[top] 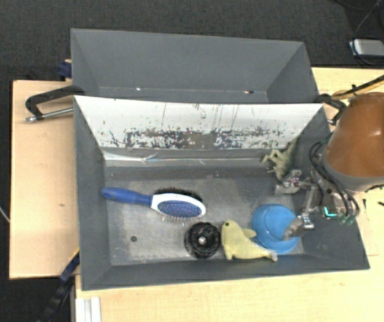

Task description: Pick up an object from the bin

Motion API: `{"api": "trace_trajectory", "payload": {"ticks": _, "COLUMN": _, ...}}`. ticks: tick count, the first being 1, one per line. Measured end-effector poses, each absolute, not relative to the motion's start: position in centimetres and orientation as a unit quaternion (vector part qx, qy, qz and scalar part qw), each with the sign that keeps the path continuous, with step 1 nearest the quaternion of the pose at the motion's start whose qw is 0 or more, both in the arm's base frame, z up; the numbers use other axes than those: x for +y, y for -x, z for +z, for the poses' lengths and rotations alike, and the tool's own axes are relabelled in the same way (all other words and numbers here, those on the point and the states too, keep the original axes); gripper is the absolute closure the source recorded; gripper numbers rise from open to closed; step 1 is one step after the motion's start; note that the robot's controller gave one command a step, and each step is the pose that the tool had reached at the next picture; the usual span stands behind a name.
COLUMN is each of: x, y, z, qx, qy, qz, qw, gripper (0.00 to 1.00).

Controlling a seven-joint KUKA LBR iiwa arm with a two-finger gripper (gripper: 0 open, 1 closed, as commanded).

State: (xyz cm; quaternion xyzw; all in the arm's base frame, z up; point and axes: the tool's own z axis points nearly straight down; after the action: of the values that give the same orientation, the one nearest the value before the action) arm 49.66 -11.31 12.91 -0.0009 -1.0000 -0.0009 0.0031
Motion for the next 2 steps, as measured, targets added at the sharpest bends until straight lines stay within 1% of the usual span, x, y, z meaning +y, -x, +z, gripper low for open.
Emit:
{"api": "trace_trajectory", "payload": {"ticks": 1, "x": -5.2, "y": -50.0, "z": 7.2, "qx": -0.998, "qy": -0.066, "qz": 0.000, "qw": -0.003, "gripper": 0.00}}
{"api": "trace_trajectory", "payload": {"ticks": 2, "x": 1.3, "y": -50.3, "z": 10.2, "qx": -0.998, "qy": -0.058, "qz": -0.002, "qw": -0.005, "gripper": 0.00}}
